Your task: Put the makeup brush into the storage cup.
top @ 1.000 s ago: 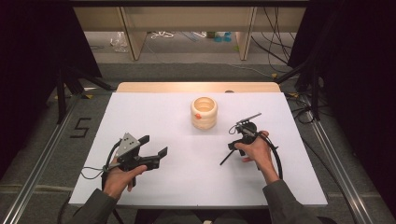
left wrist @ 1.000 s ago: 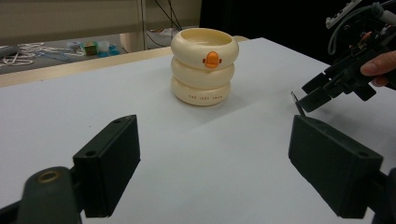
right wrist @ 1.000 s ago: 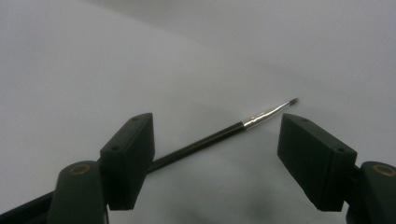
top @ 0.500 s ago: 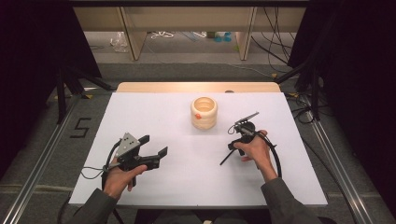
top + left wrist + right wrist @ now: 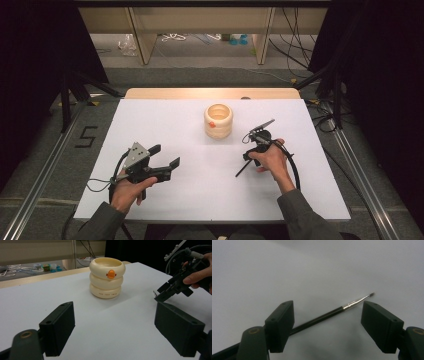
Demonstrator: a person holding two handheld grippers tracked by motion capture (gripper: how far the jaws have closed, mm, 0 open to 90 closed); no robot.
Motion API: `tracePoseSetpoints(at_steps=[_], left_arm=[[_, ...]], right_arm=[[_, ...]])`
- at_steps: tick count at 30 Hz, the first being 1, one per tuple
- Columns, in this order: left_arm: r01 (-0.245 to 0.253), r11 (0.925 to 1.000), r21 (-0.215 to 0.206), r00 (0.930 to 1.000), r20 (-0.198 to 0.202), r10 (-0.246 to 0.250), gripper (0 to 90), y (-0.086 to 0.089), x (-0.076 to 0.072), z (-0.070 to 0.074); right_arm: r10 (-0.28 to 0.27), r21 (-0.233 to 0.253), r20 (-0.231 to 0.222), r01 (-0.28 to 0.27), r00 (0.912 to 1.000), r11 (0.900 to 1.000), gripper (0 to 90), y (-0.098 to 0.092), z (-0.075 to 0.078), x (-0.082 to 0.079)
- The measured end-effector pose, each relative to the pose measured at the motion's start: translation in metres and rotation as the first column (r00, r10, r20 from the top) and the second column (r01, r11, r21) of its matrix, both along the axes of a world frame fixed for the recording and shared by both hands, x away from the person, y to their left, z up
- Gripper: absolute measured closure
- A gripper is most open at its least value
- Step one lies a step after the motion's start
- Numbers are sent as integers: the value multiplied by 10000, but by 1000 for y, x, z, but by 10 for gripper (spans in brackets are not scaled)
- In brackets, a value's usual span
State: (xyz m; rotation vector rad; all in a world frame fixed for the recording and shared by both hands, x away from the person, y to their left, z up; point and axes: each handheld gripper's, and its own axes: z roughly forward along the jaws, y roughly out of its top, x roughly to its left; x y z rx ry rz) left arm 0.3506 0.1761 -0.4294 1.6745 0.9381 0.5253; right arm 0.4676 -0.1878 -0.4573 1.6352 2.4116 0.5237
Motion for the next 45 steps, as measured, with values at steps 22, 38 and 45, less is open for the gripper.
tracePoseSetpoints(at_steps=[22, 38, 45], left_arm=[[-12, 10000, 1, 10000, 27, 12, 162, 0, 0, 0], [-56, 10000, -29, 10000, -11, 56, 162, 0, 0, 0], [-54, 10000, 37, 10000, 40, 54, 163, 0, 0, 1]], right_arm=[[-43, -557, -397, 21, 9992, 9984, 295, 6, -5, 2], [155, -726, -773, -211, 9969, 9971, 426, 4, -2, 4], [792, -810, -721, -850, 9943, 9931, 503, -3, -2, 8]])
